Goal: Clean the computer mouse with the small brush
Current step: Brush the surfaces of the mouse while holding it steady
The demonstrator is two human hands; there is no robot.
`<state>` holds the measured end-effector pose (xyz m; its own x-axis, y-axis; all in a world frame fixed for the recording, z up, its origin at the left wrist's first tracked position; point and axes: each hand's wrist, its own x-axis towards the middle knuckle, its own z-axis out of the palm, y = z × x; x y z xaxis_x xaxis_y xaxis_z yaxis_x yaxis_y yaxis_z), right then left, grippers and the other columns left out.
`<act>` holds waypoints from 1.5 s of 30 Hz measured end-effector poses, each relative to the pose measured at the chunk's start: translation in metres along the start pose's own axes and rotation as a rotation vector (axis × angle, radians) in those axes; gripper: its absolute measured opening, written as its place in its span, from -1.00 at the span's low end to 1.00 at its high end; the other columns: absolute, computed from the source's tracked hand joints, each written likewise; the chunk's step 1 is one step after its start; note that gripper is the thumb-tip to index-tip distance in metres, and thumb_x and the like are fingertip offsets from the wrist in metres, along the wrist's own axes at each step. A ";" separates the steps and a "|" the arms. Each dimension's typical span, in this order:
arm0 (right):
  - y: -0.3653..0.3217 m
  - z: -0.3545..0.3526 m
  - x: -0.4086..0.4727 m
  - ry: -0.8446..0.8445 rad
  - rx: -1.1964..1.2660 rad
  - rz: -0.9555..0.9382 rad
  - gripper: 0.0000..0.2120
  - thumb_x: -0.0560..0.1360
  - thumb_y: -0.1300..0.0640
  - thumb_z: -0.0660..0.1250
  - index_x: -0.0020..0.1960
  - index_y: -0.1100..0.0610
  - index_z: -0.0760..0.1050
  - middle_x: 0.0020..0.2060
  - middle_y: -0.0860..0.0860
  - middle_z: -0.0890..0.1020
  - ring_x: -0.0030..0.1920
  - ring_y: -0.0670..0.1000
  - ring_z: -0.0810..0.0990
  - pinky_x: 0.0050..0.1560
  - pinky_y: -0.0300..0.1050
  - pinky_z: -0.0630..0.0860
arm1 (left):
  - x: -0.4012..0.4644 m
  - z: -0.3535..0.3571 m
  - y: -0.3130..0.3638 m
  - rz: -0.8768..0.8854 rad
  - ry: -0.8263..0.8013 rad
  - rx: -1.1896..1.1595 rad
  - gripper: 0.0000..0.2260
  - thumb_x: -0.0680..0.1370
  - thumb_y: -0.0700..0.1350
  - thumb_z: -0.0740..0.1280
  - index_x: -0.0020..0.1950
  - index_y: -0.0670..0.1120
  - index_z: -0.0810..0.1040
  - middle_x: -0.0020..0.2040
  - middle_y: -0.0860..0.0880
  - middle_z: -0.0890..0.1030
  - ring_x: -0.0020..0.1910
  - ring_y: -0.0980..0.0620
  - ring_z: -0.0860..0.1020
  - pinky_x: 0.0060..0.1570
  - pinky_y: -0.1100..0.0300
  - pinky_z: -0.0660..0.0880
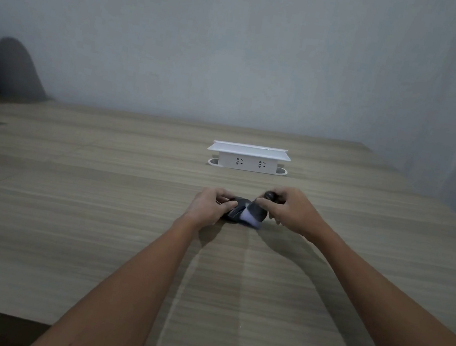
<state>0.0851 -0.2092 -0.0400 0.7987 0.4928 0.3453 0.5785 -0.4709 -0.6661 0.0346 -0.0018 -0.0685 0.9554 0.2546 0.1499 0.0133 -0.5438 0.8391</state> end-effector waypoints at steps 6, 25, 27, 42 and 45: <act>0.005 0.008 0.006 0.163 -0.206 0.004 -0.79 0.49 0.11 0.39 -0.20 0.26 0.63 -0.32 0.12 0.67 -0.29 0.05 0.58 -0.27 -0.11 0.42 | -0.004 0.000 0.003 -0.007 0.005 -0.011 -0.71 0.56 -0.04 0.39 0.28 -0.05 0.61 0.14 -0.07 0.66 -0.01 0.07 0.57 -0.12 0.25 0.46; -0.004 -0.007 0.016 0.046 -0.031 0.167 -0.77 0.56 0.12 0.36 -0.06 0.32 0.59 -0.24 0.19 0.72 -0.40 -0.01 0.64 -0.49 -0.36 0.42 | -0.011 -0.009 0.023 -0.156 -0.212 -0.179 -0.69 0.64 -0.13 0.26 0.34 -0.24 0.43 -0.11 -0.19 0.62 -0.19 -0.08 0.66 -0.06 0.11 0.66; -0.007 -0.010 0.016 0.035 -0.016 0.150 -0.80 0.58 0.12 0.35 -0.03 0.27 0.60 -0.25 0.16 0.70 -0.41 -0.03 0.62 -0.52 -0.41 0.40 | -0.011 -0.015 0.024 -0.129 -0.248 -0.127 -0.69 0.61 -0.21 0.32 0.33 -0.24 0.45 -0.12 -0.17 0.61 -0.26 0.00 0.65 -0.17 0.22 0.65; -0.001 -0.033 0.005 0.119 -0.172 0.093 -0.79 0.39 0.20 0.40 -0.37 0.27 0.53 -0.53 0.03 0.51 -0.47 -0.08 0.43 -0.42 -0.22 0.36 | -0.004 -0.006 0.018 0.150 -0.365 0.241 -0.40 0.44 -0.13 0.53 0.46 -0.05 0.44 0.41 -0.01 0.49 0.40 0.03 0.41 0.27 0.27 0.25; -0.009 -0.030 -0.001 -0.010 0.060 0.069 -0.74 0.49 0.12 0.40 -0.24 0.31 0.56 -0.48 0.05 0.53 -0.49 -0.05 0.45 -0.46 -0.25 0.40 | -0.003 -0.006 0.018 0.187 -0.343 0.265 -0.44 0.44 -0.12 0.53 0.42 -0.04 0.49 0.34 0.00 0.52 0.27 0.07 0.46 0.21 0.26 0.28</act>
<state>0.0836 -0.2275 -0.0142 0.8343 0.4681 0.2912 0.5112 -0.4590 -0.7267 0.0301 -0.0072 -0.0510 0.9903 -0.1218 0.0669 -0.1360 -0.7516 0.6454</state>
